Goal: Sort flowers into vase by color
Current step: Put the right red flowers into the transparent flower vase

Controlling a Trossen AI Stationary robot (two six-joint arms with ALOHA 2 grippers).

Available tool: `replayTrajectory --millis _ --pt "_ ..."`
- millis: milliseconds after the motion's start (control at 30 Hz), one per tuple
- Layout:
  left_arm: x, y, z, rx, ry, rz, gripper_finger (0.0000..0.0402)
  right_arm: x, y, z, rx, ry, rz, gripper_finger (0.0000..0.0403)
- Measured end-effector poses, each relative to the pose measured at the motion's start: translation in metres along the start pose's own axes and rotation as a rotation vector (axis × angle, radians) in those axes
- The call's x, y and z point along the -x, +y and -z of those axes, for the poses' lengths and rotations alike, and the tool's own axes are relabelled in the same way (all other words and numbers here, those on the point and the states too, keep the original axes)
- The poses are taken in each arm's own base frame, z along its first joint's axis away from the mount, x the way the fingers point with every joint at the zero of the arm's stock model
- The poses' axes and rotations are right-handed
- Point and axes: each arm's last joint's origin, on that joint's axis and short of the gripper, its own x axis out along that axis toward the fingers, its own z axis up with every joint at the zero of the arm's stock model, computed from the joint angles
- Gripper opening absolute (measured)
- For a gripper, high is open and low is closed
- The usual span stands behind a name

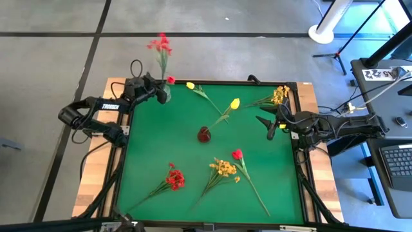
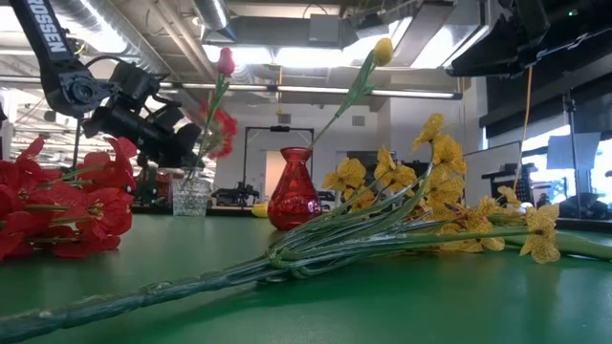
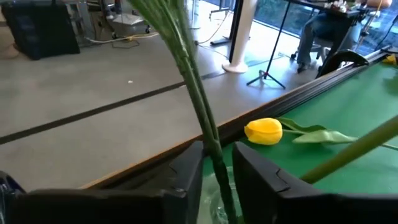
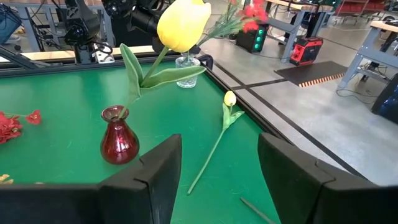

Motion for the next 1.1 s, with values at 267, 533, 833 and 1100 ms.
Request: replayTrajectory --millis 267,533,833,1100 --pt "0.0 -0.003 0.0 -0.01 0.008 0.005 0.015 0.0 0.0 0.0 0.0 0.0 0.0 0.0209" --pt "0.01 -0.015 -0.009 -0.095 -0.03 -0.011 0.0182 0.0 0.0 0.0 0.0 0.0 0.0 0.0209" --pt "0.026 -0.021 -0.024 -0.11 -0.1 -0.026 0.0189 0.0 0.0 0.0 0.0 0.0 0.0 0.0209" --pt "0.032 -0.02 -0.03 -0.069 -0.145 -0.072 0.0189 0.0 0.0 0.0 -0.005 0.0 -0.001 0.0209"
